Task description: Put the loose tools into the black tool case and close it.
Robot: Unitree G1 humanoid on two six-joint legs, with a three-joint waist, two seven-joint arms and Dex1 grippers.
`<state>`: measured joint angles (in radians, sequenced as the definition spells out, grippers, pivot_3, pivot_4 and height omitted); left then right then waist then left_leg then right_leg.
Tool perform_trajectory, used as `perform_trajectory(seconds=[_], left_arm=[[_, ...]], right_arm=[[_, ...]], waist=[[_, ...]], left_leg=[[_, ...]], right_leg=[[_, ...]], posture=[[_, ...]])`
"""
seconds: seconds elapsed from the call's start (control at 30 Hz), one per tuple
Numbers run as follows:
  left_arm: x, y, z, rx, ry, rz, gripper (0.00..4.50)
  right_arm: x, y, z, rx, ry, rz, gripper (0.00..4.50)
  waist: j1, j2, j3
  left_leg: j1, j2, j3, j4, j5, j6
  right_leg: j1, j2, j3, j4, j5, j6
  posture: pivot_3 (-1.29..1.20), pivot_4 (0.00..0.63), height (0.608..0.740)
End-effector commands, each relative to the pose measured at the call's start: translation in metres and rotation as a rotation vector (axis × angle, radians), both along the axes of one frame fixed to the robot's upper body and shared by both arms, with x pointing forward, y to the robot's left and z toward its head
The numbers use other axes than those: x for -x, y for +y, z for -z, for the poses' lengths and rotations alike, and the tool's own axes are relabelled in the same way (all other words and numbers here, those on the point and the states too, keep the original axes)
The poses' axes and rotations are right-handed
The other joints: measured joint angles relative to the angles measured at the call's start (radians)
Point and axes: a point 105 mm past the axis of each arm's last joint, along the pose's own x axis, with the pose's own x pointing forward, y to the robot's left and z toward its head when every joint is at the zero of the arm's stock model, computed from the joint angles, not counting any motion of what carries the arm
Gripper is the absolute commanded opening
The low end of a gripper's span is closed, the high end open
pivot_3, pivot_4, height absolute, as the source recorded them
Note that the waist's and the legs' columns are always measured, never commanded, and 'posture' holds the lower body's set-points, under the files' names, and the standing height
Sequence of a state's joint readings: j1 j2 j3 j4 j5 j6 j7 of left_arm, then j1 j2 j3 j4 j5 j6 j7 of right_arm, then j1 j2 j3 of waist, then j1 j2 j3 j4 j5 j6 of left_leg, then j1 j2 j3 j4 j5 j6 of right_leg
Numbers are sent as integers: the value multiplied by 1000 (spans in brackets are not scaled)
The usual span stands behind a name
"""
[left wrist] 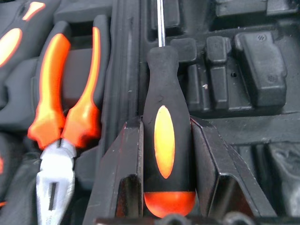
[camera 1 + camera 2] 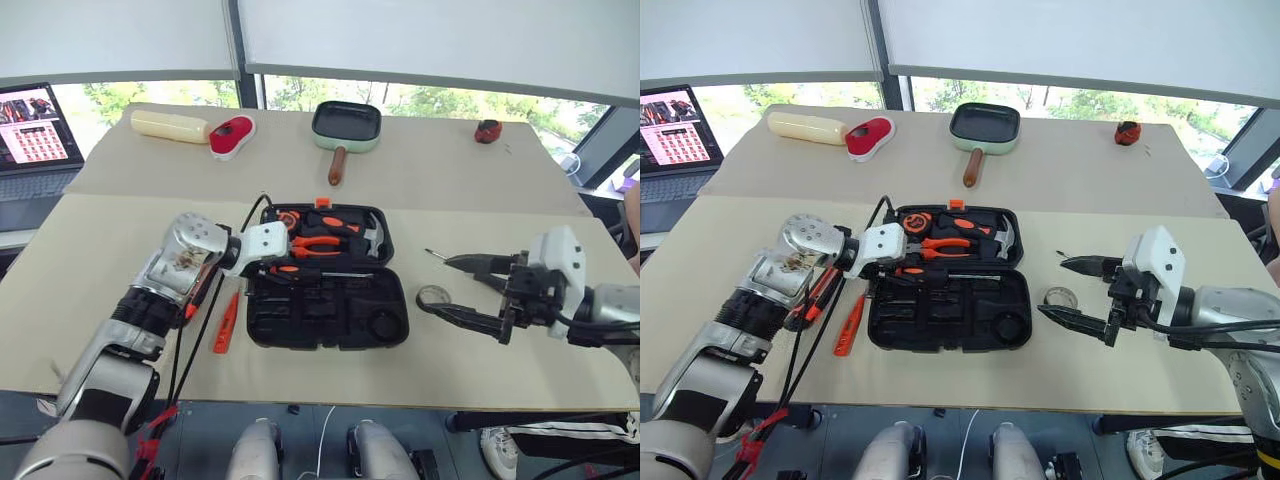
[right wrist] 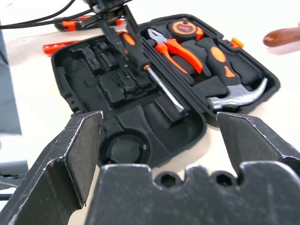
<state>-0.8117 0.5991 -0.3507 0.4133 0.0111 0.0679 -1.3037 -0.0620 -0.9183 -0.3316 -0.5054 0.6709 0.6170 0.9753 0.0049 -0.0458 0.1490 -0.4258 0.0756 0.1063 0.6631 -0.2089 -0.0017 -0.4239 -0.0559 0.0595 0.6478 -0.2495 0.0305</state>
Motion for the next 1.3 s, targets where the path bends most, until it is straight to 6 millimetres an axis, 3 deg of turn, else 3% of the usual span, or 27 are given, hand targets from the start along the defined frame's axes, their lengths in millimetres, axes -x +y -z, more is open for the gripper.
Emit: perform_trajectory(seconds=[0.03, 0.2, 0.27, 0.4, 0.57, 0.67, 0.87, 1.3], left_arm=[[-6, 4, -8, -15, -44, -13, 898], [-4, 6, -5, -12, -25, -9, 898], [-4, 3, -8, 2, -30, -3, 1904], [-5, -5, -29, 60, -43, 12, 3194], [-3, -11, -37, 83, -53, 42, 3194], [-2, -18, -34, 79, -50, 73, 2416], [-5, -22, -21, 40, -41, 80, 84], [-6, -27, 6, -43, -38, 77, 34]], right_arm=[[2, 0, -14, -2, -71, 9, 4500], [1, 1, -16, -14, -77, 13, 4500], [1, 1, -16, -14, -77, 13, 4500], [1, 2, -14, -14, -72, 8, 4500], [1, 2, -13, -17, -69, 7, 4500], [0, 3, -11, -21, -69, 9, 4500], [-1, 3, -9, -20, -71, 13, 4500], [0, 1, -3, -27, -56, 36, 4500]], waist=[[1, 0, 0], [3, 0, 0], [3, 0, 0], [6, 0, 0], [7, 0, 0], [6, 0, 0], [6, 0, 0], [9, 0, 0]], left_leg=[[0, 0, 0, 0, 0, 0], [1, 0, 0, 0, 0, 0], [0, 0, 0, 1, 0, 0], [0, 0, 0, 1, 0, 0], [-1, 0, -1, 2, 0, 1], [-1, 0, -1, 2, 0, 1], [-1, 0, -1, 2, 0, 1], [-1, -1, -2, 3, 0, 1]], right_leg=[[0, 0, 0, 0, 0, 0], [1, 0, 0, 0, 0, 0], [1, 0, 0, 0, 0, 0], [1, 0, 0, 0, 0, 0], [1, 0, 0, 0, 0, 1], [1, 0, 0, 0, 0, 1], [1, 0, 0, 0, 0, 1], [2, 0, 0, 0, 1, 1]], posture=[[0, 150, 740], [0, 150, 740], [0, 150, 740], [0, 150, 740], [0, 150, 740], [0, 150, 740], [0, 150, 740], [0, 150, 740]])
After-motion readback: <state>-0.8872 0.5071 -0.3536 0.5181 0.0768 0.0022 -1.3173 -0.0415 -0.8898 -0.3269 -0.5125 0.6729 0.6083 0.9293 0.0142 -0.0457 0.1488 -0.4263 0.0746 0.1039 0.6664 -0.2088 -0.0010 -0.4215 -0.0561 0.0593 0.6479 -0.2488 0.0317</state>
